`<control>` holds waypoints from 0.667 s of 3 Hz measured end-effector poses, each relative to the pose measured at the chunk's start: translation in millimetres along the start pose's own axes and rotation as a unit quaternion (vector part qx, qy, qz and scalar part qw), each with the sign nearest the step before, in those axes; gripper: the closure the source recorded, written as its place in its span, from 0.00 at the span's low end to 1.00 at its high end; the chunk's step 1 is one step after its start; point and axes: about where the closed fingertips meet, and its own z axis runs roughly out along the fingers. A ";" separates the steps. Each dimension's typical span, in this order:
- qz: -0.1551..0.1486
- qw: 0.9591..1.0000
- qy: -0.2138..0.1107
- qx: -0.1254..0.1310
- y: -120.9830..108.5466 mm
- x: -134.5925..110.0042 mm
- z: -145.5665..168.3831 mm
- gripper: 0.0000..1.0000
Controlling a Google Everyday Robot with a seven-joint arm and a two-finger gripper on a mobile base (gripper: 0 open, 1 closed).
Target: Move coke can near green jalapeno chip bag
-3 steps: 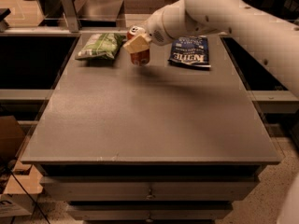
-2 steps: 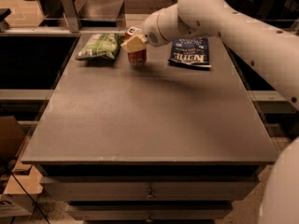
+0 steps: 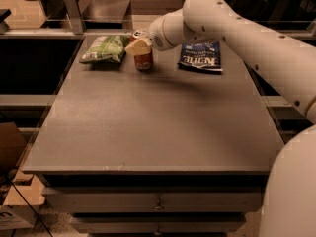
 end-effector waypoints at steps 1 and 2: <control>0.000 1.000 0.000 -0.002 1.6 -0.1 1.6 0.00; 0.000 1.000 0.000 -0.002 1.6 -0.1 1.7 0.00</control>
Offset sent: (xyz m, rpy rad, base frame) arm -0.0003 0.0017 -0.0009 -0.0002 0.0013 0.0024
